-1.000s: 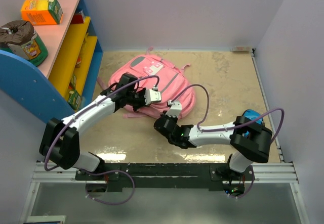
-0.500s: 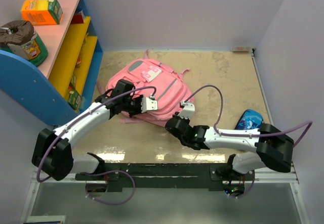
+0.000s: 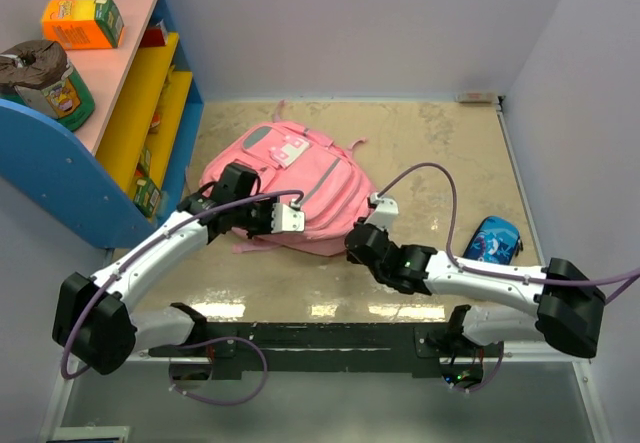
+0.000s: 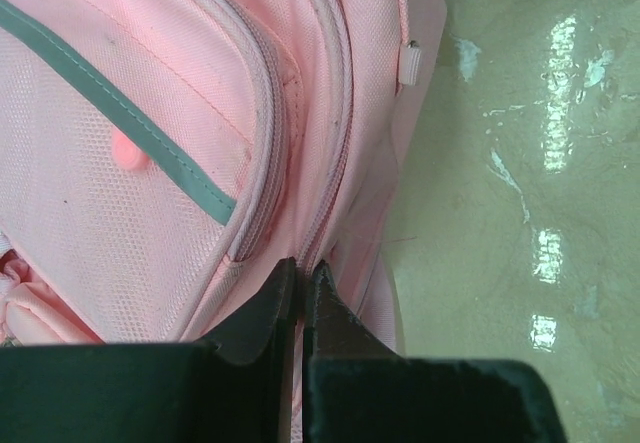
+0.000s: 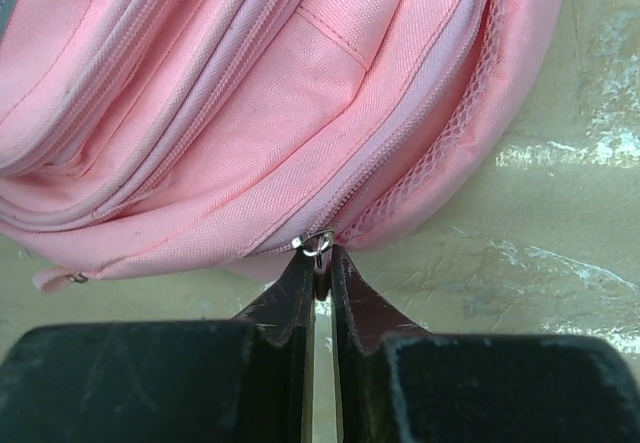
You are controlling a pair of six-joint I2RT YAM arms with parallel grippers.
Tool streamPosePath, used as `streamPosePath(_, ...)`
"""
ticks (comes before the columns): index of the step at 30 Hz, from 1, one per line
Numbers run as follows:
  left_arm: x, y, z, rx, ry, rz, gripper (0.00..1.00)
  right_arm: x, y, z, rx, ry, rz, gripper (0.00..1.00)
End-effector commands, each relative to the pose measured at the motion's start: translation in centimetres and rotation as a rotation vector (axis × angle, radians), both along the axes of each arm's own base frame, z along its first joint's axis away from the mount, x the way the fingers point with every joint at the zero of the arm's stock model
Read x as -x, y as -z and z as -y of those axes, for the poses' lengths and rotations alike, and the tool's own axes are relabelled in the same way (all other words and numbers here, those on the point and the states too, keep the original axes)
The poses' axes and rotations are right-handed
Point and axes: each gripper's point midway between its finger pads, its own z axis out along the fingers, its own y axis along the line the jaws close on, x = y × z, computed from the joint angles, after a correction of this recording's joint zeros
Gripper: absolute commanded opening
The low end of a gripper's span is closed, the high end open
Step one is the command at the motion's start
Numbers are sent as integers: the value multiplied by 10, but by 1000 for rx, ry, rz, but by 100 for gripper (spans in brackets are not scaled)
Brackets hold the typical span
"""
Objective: Pack the student bag
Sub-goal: Zip the student bag at the center of the board.
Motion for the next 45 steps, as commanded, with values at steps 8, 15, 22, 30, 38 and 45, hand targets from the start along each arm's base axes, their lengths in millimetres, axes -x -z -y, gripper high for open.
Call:
streamPosePath(8, 1, -44, 6, 79, -109, -127, 70, 21, 12, -6, -70, -204, -8, 0)
streamPosePath(15, 45, -88, 53, 254, 62, -191, 83, 26, -4, -22, -137, -291, 26, 0)
streamPosePath(22, 77, -34, 102, 130, 195, -205, 77, 30, 0, -25, -151, -300, -2, 0)
streamPosePath(30, 59, -16, 119, 79, 163, -126, 70, 34, -2, -24, -173, -308, -7, 0)
streamPosePath(38, 35, 10, 119, -3, 86, -9, 67, 34, 0, -28, -170, -325, -10, 0)
streamPosePath(45, 31, 25, 123, -59, 93, -3, 40, 36, -5, -31, -198, -339, -1, 0)
